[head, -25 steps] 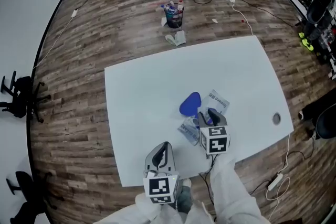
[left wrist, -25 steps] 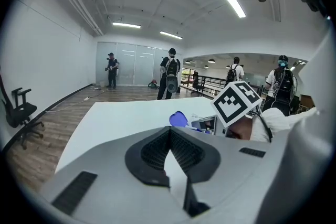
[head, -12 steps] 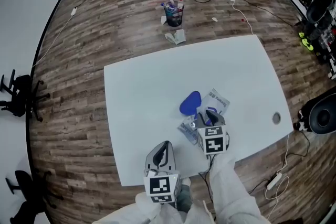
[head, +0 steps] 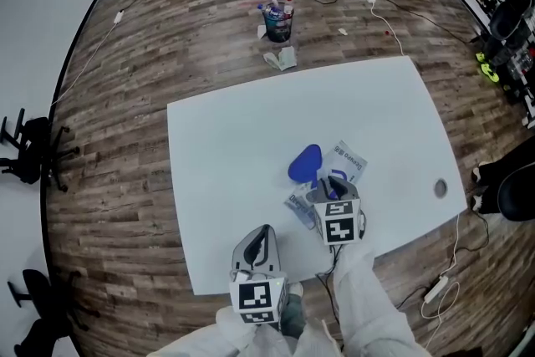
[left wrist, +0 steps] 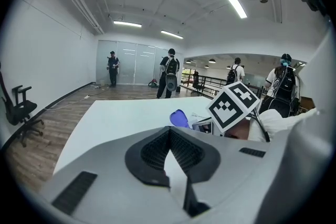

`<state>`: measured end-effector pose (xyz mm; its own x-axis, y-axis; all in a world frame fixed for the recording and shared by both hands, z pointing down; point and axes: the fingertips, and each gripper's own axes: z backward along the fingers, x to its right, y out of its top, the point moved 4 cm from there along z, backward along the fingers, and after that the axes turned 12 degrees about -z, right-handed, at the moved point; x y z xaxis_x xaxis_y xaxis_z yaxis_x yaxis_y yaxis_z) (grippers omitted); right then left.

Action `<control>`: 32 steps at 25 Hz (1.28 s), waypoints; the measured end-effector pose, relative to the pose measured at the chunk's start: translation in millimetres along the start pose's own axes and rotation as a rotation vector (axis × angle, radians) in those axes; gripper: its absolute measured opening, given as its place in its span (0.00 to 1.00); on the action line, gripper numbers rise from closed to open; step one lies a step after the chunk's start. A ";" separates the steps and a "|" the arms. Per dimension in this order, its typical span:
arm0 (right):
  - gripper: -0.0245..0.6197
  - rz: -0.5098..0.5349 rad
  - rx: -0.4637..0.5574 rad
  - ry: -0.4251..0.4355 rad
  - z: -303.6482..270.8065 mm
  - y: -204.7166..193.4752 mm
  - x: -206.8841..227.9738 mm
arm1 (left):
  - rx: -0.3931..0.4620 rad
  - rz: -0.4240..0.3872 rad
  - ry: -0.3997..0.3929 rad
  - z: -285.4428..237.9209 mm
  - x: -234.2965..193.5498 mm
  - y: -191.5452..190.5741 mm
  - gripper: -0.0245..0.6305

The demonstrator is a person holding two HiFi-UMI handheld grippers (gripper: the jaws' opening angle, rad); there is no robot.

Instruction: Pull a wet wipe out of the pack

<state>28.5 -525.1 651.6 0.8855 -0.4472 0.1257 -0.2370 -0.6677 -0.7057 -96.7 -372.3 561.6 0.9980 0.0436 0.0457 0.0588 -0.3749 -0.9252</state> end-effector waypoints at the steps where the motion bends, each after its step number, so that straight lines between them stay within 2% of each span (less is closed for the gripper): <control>1: 0.15 0.001 0.003 -0.004 -0.4 0.4 0.8 | 0.000 0.001 0.003 0.4 -0.7 0.0 0.04; 7: 0.07 0.000 0.019 -0.034 -3.4 -2.6 3.1 | 0.000 0.003 0.015 1.9 -4.2 -1.4 0.04; 22: 0.06 -0.058 0.089 -0.021 19.5 6.1 3.3 | 0.026 0.012 0.013 14.4 -0.9 9.4 0.04; 32: 0.06 -0.061 0.124 -0.010 38.7 14.2 0.4 | 0.057 0.004 0.009 29.2 6.2 18.6 0.04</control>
<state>40.9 -511.7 614.7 0.9010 -0.4015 0.1643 -0.1319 -0.6144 -0.7779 -90.1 -351.9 533.7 0.9984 0.0341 0.0449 0.0535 -0.3213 -0.9455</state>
